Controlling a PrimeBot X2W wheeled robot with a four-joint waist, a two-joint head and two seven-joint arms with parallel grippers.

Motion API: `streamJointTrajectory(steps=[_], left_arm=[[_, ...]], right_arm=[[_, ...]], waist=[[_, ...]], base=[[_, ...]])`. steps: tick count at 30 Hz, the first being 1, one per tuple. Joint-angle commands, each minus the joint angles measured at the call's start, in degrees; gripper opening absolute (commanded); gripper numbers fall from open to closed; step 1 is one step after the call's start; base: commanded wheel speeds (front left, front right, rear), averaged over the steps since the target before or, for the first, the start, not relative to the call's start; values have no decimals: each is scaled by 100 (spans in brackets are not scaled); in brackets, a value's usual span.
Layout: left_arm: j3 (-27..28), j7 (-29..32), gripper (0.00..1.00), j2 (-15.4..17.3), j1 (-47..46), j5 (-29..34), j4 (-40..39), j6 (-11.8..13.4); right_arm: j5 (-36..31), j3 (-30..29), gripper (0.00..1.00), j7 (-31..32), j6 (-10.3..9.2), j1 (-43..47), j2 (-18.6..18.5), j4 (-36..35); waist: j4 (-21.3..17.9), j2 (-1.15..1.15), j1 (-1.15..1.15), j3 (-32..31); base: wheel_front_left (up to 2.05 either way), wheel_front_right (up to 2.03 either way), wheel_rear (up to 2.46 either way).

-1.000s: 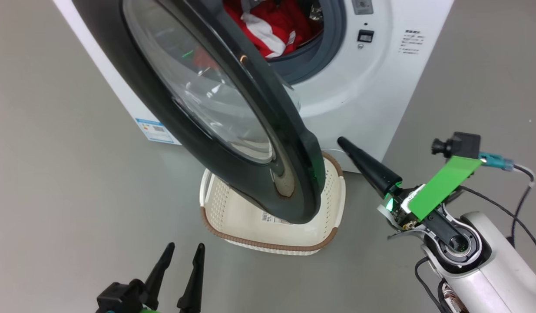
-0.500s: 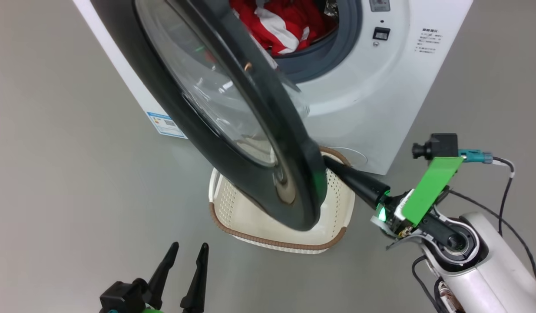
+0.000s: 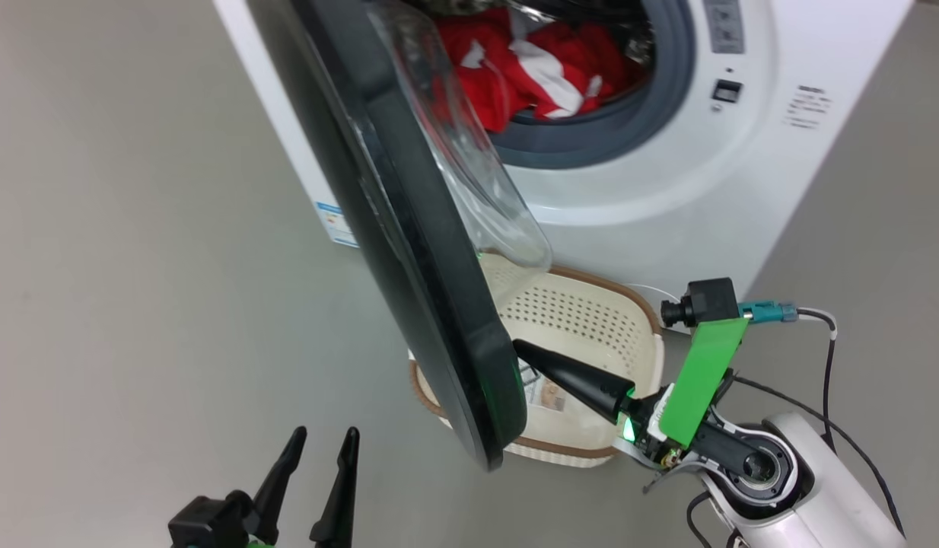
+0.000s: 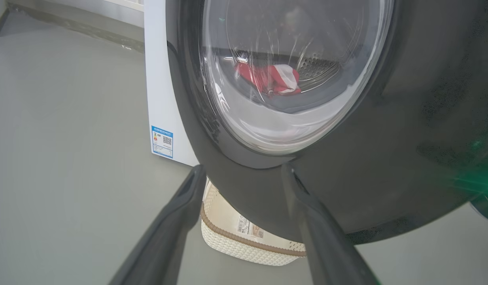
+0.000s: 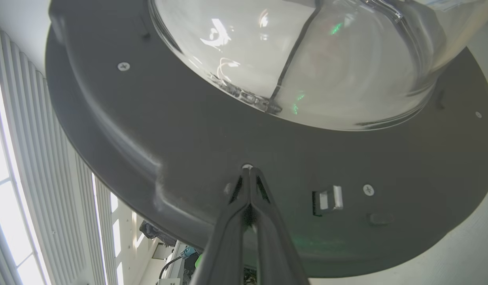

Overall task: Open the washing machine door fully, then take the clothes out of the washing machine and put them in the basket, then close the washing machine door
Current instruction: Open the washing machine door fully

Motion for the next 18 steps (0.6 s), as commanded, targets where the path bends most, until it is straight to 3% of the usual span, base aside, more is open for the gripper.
streamJointTrajectory(steps=[1, 11, 18], left_arm=[[224, -70, 100, 62, 28, 13, -158, -31], [308, -70, 100, 62, 267, 153, -239, -31], [541, -70, 100, 62, 370, 170, -420, -31]], right_arm=[[-28, 129, 0, 60, 45, 57, 141, -167], [19, 203, 0, 103, 45, 261, 229, -120], [105, 412, 0, 146, 45, 152, 249, -63]], waist=[[253, 0, 0, -140], [832, 0, 0, -448], [900, 0, 0, -435]], base=[[0, 0, 0], [0, 0, 0], [0, 0, 0]])
